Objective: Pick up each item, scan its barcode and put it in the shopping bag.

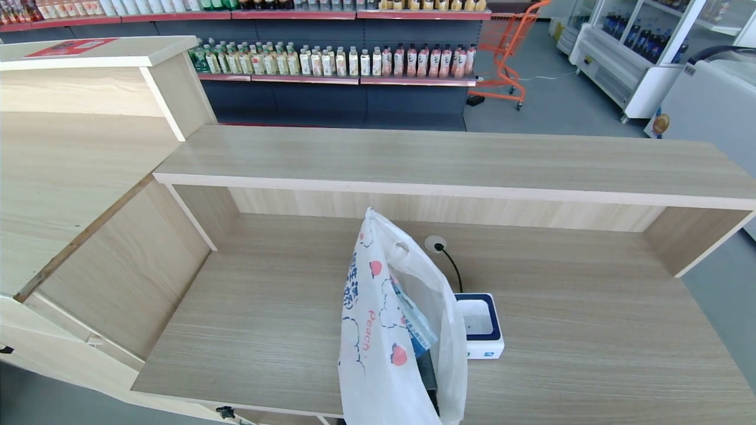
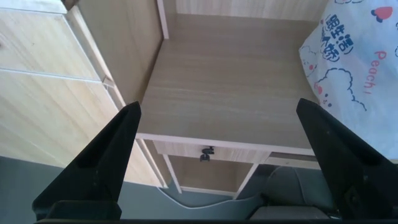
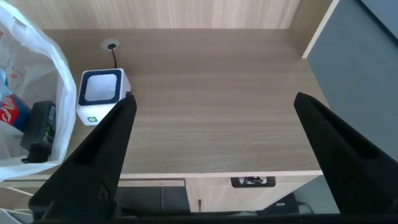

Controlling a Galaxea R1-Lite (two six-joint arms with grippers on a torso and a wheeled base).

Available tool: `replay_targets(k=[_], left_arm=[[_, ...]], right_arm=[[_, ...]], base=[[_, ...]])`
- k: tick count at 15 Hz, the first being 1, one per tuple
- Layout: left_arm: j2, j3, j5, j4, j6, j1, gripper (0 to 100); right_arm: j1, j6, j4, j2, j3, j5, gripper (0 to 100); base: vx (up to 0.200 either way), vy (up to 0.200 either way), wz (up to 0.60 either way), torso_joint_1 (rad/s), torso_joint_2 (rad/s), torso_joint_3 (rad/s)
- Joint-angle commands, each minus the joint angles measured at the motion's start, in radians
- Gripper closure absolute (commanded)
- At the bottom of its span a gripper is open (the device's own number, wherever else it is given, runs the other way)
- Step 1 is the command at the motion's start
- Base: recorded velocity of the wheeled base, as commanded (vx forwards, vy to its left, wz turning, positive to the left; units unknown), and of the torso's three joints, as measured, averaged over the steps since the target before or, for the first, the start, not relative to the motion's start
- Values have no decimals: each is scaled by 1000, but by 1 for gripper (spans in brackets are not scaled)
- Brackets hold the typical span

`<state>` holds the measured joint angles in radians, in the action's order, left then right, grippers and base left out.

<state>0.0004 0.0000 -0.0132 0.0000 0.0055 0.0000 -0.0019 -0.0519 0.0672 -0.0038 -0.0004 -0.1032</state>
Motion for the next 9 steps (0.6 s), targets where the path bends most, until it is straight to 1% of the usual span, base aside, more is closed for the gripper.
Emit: replay_targets(k=[1,9], left_arm=[[0,0,-1,0,-2,0,0],[1,0,-1,0,-2,0,0]], right_arm=[[-1,1,0,4,0,0,0],[-1,10,8,4,0,0,0]], base=[[0,-200,0,2,2,-2],[0,0,0,0,0,0]])
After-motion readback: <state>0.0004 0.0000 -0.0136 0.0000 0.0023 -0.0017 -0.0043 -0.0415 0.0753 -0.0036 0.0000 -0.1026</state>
